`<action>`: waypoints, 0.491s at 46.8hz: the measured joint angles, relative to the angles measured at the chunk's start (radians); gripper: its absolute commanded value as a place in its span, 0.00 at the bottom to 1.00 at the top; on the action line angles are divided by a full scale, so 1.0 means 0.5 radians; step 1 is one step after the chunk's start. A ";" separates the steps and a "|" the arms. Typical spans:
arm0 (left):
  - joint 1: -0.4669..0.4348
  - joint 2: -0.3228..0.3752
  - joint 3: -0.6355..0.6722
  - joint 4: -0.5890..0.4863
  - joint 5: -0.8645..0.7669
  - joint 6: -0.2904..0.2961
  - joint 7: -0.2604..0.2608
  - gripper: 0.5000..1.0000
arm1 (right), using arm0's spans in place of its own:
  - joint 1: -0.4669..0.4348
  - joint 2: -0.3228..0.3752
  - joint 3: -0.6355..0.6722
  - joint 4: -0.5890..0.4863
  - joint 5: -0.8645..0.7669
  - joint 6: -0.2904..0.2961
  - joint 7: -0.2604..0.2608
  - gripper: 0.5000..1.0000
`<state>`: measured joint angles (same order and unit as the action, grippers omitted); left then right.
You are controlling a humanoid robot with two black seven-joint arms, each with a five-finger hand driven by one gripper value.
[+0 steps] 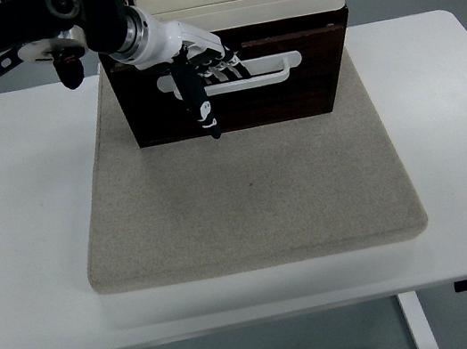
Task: Open the drawer under the combination cabinet
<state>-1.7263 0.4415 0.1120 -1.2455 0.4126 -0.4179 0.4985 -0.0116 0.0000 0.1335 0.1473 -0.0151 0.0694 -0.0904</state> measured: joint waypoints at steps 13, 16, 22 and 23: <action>0.000 0.012 -0.098 0.021 -0.010 -0.202 0.000 1.00 | 0.001 0.000 0.000 -0.001 0.000 0.001 0.000 0.85; 0.000 0.014 -0.104 0.023 -0.010 -0.236 0.000 1.00 | 0.001 0.000 0.000 0.000 0.000 0.001 0.000 0.86; -0.004 0.020 -0.111 0.022 -0.010 -0.282 0.000 1.00 | 0.000 0.000 0.000 0.000 0.000 0.000 0.000 0.86; -0.004 0.021 -0.115 0.022 -0.010 -0.298 0.000 1.00 | 0.001 0.000 0.000 0.000 0.000 0.000 0.000 0.86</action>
<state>-1.7284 0.4521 0.0545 -1.2344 0.4076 -0.5667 0.4985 -0.0112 0.0000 0.1335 0.1473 -0.0152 0.0692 -0.0905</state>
